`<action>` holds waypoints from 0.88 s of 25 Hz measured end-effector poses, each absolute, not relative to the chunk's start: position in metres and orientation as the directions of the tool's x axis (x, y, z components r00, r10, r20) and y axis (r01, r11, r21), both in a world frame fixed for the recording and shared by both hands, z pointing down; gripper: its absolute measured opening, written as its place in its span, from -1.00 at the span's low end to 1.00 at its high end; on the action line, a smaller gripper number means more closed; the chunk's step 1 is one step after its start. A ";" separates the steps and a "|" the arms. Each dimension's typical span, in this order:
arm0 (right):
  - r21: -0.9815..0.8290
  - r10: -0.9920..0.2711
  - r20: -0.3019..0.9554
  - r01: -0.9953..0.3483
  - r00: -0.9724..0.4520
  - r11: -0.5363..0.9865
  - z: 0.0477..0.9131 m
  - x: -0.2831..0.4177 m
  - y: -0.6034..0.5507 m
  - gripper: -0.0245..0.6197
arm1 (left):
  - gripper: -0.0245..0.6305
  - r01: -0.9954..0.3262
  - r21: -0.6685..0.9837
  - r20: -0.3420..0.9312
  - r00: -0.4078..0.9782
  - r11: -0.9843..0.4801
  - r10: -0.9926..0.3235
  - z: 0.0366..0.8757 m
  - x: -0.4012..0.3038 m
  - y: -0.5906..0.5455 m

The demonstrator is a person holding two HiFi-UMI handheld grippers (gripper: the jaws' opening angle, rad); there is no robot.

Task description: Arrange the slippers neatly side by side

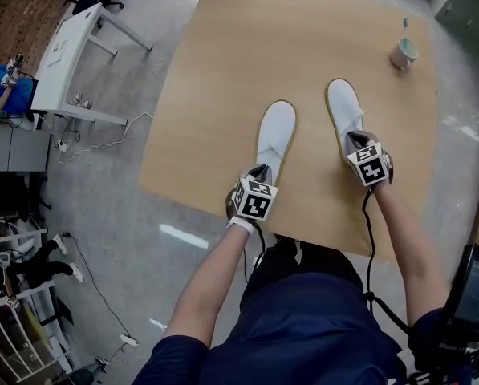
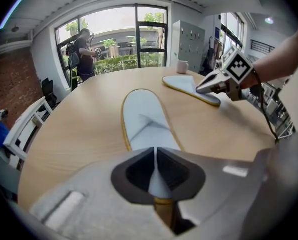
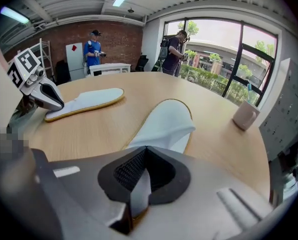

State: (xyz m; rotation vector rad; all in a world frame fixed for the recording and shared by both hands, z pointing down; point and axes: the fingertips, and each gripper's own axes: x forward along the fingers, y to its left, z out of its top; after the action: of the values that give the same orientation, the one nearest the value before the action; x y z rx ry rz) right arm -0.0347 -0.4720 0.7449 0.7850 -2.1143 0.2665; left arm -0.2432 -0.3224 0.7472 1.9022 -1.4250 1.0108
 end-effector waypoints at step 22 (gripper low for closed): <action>-0.129 -0.446 0.780 -0.810 -0.438 0.571 0.739 -0.039 -0.389 -0.91 | -0.88 -0.913 -0.031 0.844 0.195 -0.407 -0.500 0.740 -0.219 -0.319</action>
State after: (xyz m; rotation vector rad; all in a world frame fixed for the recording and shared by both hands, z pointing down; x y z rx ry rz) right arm -0.0391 -0.3893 0.7392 0.9996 -2.0860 0.6507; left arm -0.2187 -0.3194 0.7400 1.9895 -1.3147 1.1197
